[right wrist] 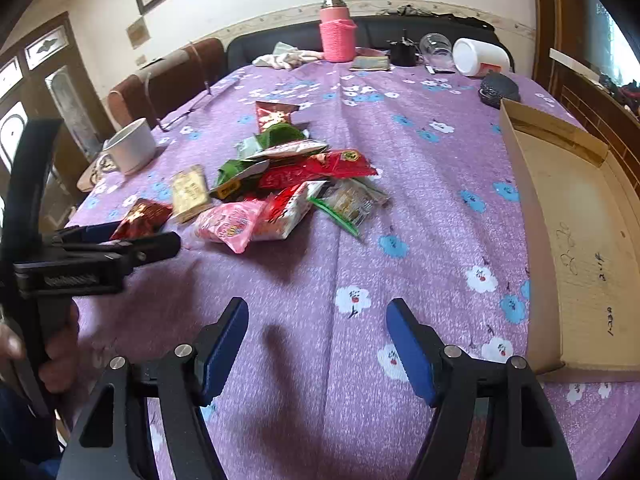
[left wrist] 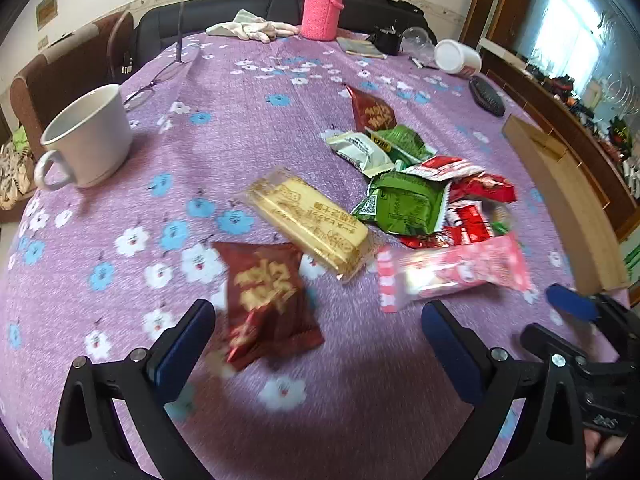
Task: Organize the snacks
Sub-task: 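Grasp the red-brown snack packet with the left tool, then grasp the pink cartoon candy bar with the right tool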
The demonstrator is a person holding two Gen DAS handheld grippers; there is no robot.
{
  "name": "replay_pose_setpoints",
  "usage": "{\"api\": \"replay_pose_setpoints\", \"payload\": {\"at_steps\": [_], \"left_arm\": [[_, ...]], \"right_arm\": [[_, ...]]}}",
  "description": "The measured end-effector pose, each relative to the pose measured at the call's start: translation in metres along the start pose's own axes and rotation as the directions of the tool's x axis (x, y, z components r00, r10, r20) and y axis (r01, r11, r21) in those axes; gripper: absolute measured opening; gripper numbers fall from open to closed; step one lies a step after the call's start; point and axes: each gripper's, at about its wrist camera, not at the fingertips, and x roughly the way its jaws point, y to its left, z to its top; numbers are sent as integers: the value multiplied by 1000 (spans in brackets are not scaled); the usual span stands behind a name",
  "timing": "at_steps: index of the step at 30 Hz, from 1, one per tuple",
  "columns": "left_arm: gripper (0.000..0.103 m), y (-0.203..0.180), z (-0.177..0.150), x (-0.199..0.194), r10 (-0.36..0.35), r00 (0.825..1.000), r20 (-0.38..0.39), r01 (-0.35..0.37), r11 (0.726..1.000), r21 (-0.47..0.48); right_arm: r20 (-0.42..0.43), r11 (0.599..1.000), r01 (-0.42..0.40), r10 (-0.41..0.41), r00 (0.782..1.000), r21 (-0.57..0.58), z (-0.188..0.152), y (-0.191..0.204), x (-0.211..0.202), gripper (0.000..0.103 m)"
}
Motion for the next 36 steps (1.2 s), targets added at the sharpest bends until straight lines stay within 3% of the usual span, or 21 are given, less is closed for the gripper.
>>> {"api": "replay_pose_setpoints", "payload": {"at_steps": [5,8,11,17,19,20,27,34,36], "left_arm": [[88,14,6,-15,7,1000,17,-6,999,-41],[85,28,16,-7,-30,999,-38,25,991,-131],[72,42,19,-5,-33,998,-56,20,975,-223],[69,33,14,3,29,996,-79,-41,987,-155],[46,26,14,5,76,995,-63,-83,990,-110],[41,24,15,7,103,993,-52,-108,990,-94],[37,13,10,7,146,989,32,-145,989,-37],[37,22,10,7,79,995,64,-73,994,-82],[37,24,9,6,65,996,67,-59,994,-92]], "right_arm": [[47,999,-32,31,998,12,0,-1,-7,76],[62,999,-43,41,997,27,0,-4,-9,76],[84,996,-62,57,995,59,0,-10,-14,76],[106,992,-96,87,991,82,1,-15,-16,76],[111,991,-105,96,989,82,1,-15,-18,76],[115,991,-108,98,989,83,0,-16,-19,76],[126,988,-132,121,985,85,0,-16,-21,76],[62,984,-165,161,985,65,3,-8,-14,43],[67,983,-177,174,982,40,11,2,-19,42]]}}
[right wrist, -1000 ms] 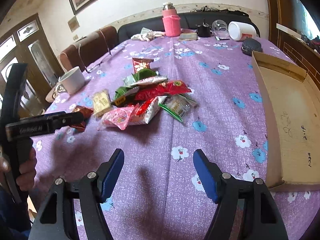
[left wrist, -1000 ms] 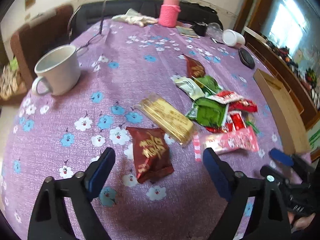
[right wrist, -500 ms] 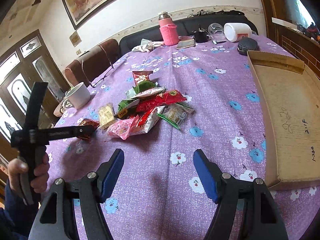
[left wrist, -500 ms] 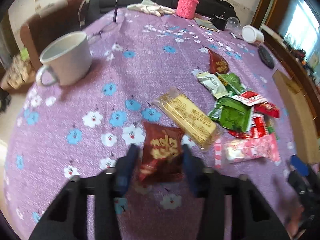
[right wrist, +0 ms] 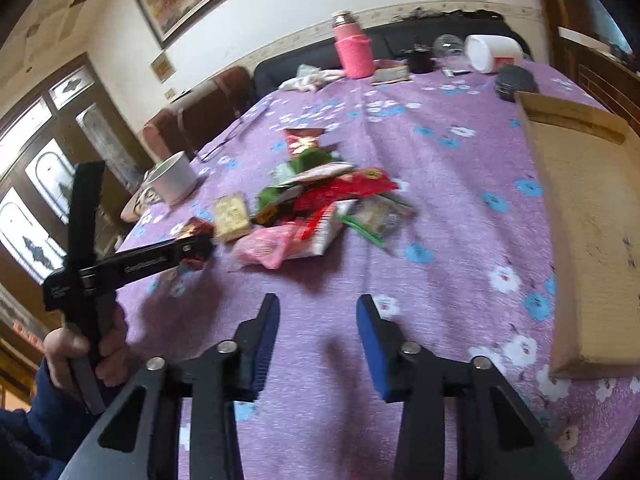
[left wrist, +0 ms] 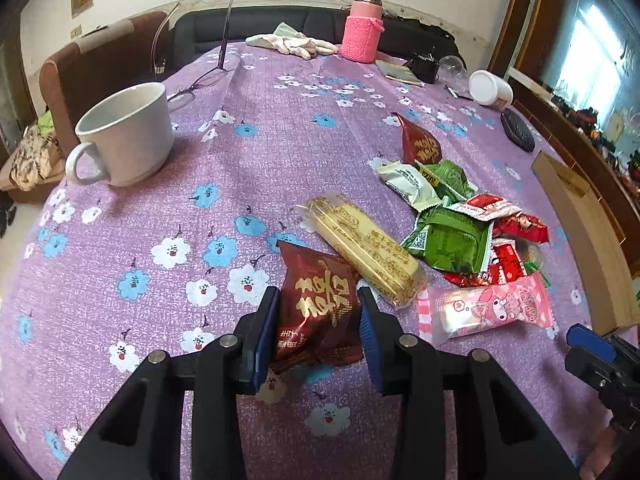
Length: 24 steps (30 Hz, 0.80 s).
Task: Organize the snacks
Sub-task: 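Grasp the pink cartoon candy bar with the right tool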
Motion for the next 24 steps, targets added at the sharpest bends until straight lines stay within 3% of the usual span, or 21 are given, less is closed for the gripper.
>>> {"api": "replay_pose_setpoints", "payload": {"at_steps": [5,9,12,16,18,24], "left_arm": [[37,3,-1,0,-22,1000,3,22,1000,-17],[37,4,-1,-1,-32,999,5,32,999,-25],[37,6,-2,-1,-40,999,7,41,999,-32],[37,5,-2,-2,-42,999,7,43,999,-33],[37,5,-2,-2,-39,999,6,39,999,-29],[37,4,-2,-2,-40,999,7,40,999,-30]], "right_arm": [[2,999,-35,35,999,-20,35,17,7,42],[-41,998,-54,53,998,-15,60,21,38,42],[-84,999,-53,52,995,-7,60,19,58,42],[-196,984,-166,151,969,-61,36,32,61,42],[-224,973,-176,140,965,-147,27,48,56,42],[-176,964,-69,24,984,-255,29,61,56,42]]}}
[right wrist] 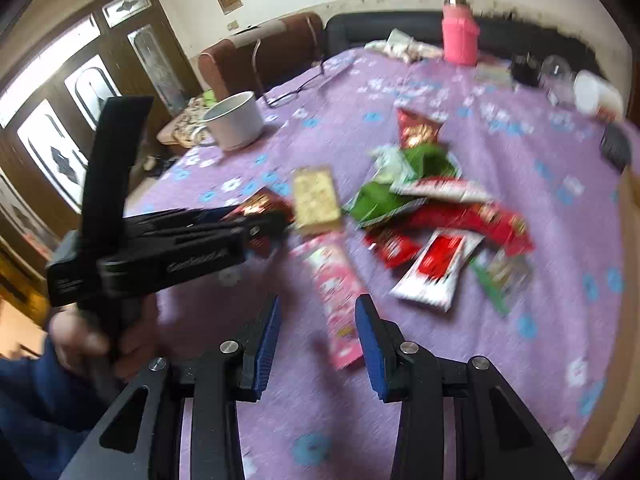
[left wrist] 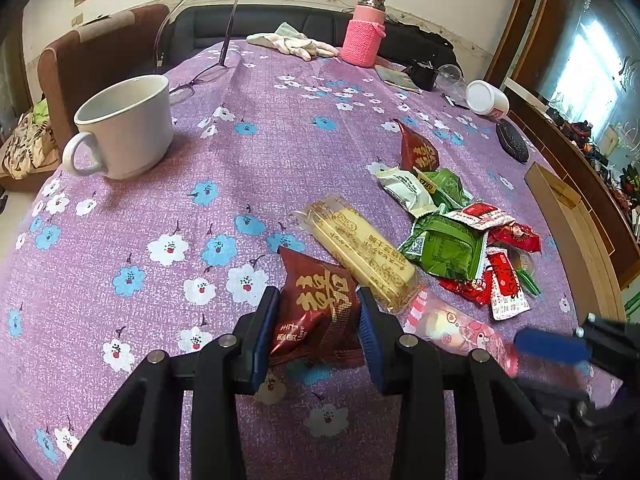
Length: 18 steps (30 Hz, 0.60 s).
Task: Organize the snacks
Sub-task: 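Grasp the pink cartoon candy bar with the right tool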
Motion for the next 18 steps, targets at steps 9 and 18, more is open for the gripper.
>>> {"api": "replay_pose_setpoints", "payload": {"at_steps": [9,18], "left_arm": [[37,0,0,0,0,1000,0,0,1000,0],[37,5,0,-3,-18,1000,12,19,999,-26]], "right_arm": [[-48,998,50,-51,998,-33,2,-1,31,41],[17,996,85,-85,996,-31,-12,6,13,27]]}}
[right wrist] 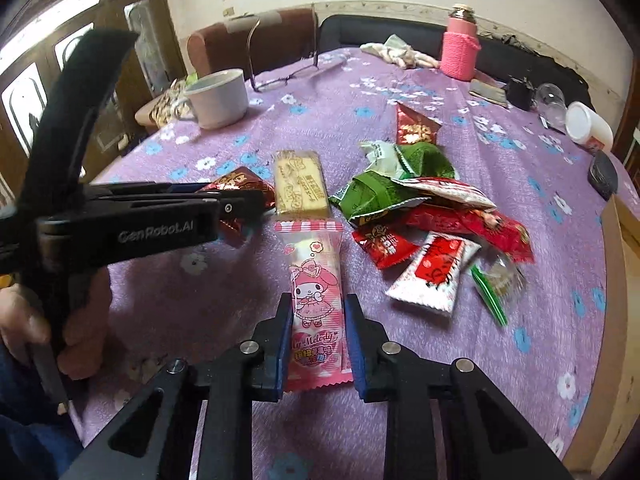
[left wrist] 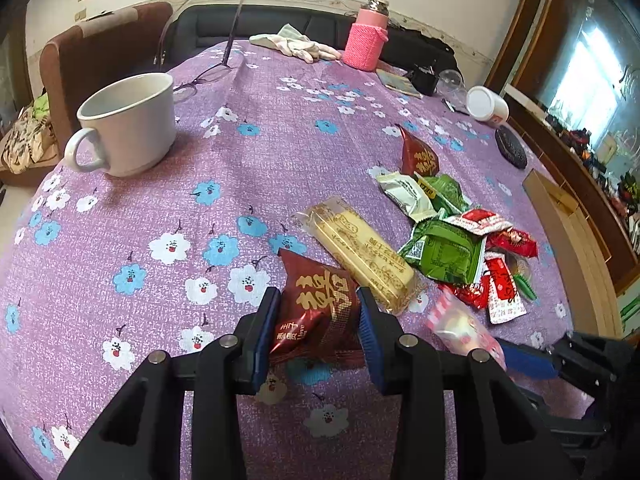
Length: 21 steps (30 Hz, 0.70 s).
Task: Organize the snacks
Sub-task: 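Grasp the pink cartoon candy bar with the right tool, then release the red-brown packet into the tray while the right tool drops the pink bar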
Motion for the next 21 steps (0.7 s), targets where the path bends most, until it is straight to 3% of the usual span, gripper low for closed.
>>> {"api": "replay_pose_setpoints", "payload": {"at_steps": [9,15,21], "left_arm": [[37,-17,-3,-24,-58,992,114,50,996,70],[38,-15,-4,-18,-47,997,58,43,997,60],[39,-13,-10,-9,-11,999,-48,14,997,73]], "right_arm": [[111,990,-55,40,993,133,-11,-20,-30,27],[104,985,-50,33,994,162,-21,-25,-34,27],[103,987,-64,49,994,149,-29,-24,-36,27]]}}
